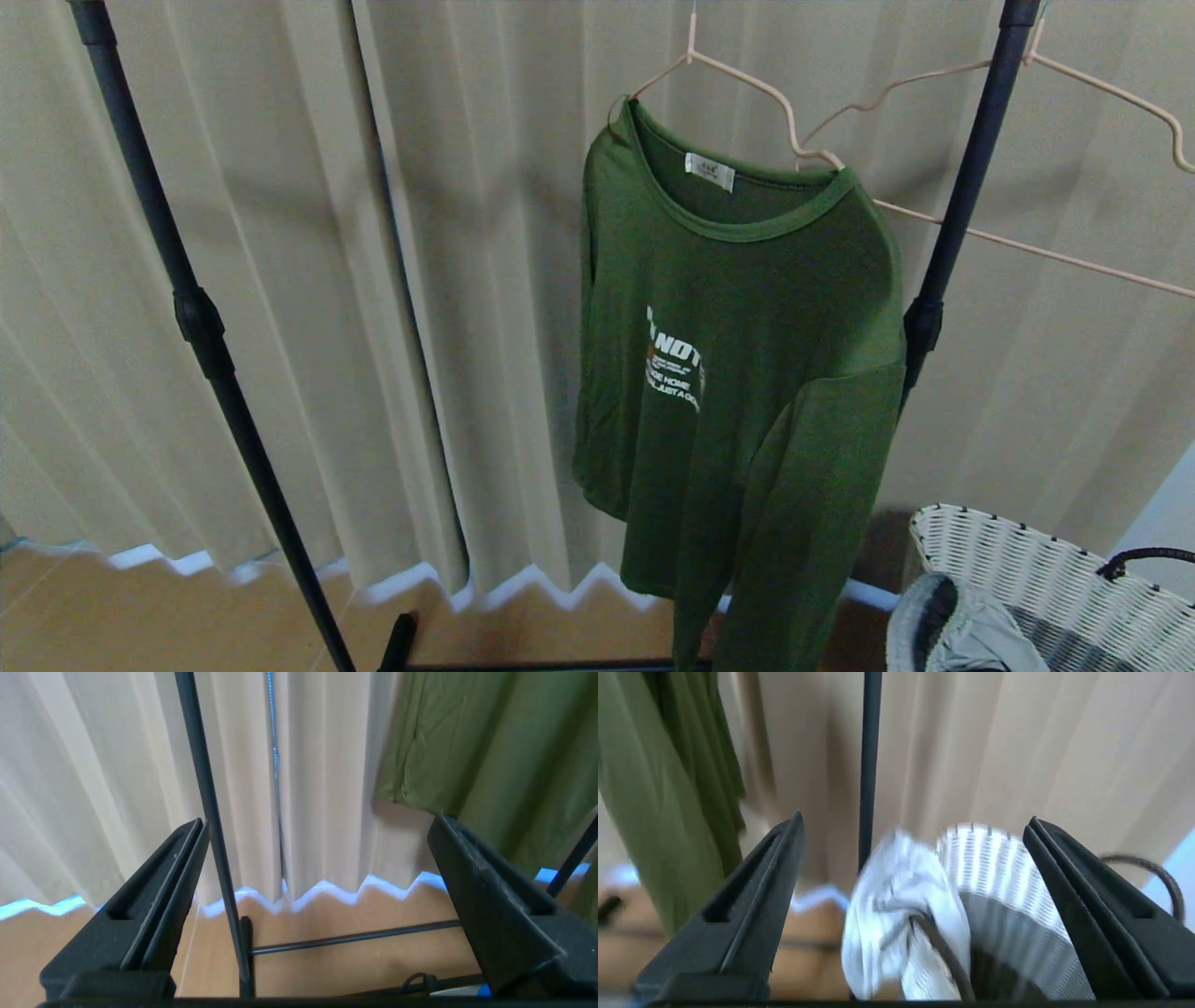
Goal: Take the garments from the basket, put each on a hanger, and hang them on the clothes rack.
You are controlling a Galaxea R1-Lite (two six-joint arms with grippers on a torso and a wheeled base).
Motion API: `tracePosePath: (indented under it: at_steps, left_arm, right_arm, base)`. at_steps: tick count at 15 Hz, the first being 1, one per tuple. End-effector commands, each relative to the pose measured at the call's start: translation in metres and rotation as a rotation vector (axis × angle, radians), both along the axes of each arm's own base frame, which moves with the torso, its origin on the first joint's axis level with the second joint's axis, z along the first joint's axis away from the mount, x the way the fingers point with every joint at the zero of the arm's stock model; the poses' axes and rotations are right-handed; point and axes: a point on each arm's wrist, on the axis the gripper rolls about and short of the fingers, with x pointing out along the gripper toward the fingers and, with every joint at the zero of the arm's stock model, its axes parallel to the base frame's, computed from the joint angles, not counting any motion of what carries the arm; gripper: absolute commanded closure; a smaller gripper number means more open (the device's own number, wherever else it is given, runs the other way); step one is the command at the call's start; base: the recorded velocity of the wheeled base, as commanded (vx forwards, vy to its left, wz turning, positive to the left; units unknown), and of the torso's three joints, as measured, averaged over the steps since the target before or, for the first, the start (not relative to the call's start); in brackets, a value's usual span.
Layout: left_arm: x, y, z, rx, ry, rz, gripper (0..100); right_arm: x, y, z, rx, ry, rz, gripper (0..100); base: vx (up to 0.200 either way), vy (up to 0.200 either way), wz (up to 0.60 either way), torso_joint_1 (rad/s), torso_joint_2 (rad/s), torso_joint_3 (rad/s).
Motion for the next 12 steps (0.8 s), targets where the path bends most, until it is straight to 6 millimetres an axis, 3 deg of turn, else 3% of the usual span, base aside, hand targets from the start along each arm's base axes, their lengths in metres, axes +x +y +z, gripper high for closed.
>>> tracePosePath:
  at_steps: [1,4,6,9,12]
  left_arm:
    - [0.000,0.000,0.000,-0.001,-0.001,0.003,0]
    - [0.000,0.000,0.000,-0.001,-0.001,0.003,0]
    - [0.000,0.000,0.000,-0.001,-0.001,0.003,0]
    - [0.000,0.000,0.000,-0.001,-0.001,0.003,0]
    - [0.000,0.000,0.000,-0.001,-0.001,0.003,0]
  right_arm:
    - [-0.004,-0.002,0.028,-0.044,0.172,0.058,0]
    - [0.021,-0.001,0.051,-0.077,0.399,0.161,0]
    - [0.052,0.004,0.063,-0.133,0.527,0.192,0]
    - [0.100,0.012,0.062,-0.200,0.630,0.190,0]
    - [0.144,0.018,0.046,-0.263,0.760,0.164,0]
  base:
    - [0.000,0.000,0.00,0.000,0.00,0.000]
    - [0.000,0.000,0.00,0.000,0.00,0.000]
    - [0.000,0.000,0.00,0.000,0.00,0.000]
    - [0.000,0.000,0.00,0.000,0.00,0.000]
    - [0.000,0.000,0.00,0.000,0.00,0.000]
